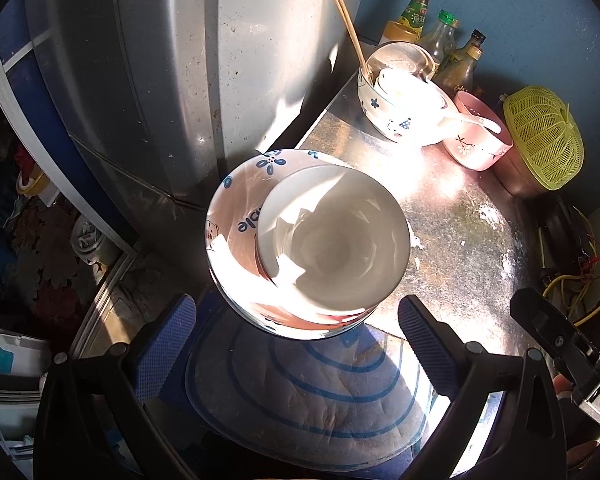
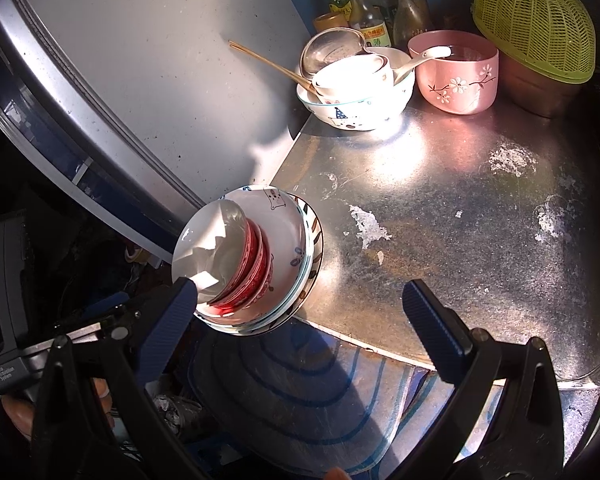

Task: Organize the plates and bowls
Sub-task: 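Withdraw the right gripper from the bowl stack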

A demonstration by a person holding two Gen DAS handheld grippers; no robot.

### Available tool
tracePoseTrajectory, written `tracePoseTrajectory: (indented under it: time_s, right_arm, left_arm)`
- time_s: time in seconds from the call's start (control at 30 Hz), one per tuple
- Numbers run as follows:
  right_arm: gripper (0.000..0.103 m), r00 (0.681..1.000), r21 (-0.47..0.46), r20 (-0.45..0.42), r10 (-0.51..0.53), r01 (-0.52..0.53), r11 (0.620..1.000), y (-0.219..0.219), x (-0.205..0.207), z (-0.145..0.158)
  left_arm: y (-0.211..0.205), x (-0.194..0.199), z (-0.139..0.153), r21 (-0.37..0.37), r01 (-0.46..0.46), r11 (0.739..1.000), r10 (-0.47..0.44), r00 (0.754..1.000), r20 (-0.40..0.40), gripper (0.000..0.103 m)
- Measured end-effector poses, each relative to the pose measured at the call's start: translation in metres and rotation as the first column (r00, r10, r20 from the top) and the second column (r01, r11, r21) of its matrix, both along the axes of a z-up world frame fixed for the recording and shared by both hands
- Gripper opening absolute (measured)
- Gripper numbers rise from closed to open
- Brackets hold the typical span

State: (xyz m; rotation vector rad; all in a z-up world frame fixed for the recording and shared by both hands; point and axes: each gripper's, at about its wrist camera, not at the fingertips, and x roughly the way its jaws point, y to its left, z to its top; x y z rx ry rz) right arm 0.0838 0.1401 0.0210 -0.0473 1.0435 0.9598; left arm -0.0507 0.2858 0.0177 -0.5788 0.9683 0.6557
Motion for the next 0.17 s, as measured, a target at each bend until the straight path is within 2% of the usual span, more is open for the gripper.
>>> tracePoseTrajectory:
  time_s: [0.17]
  right_arm:
    - [0.103,0.999,-0.004,0.002,-0.045,0.045,0.999,-0.0020,-0.0005,-0.0013]
  left_arm:
    - [0.0069,0.0054,-0.0027,-0.007,0.043,0.999,-0.043,0.999,0.004,0.102]
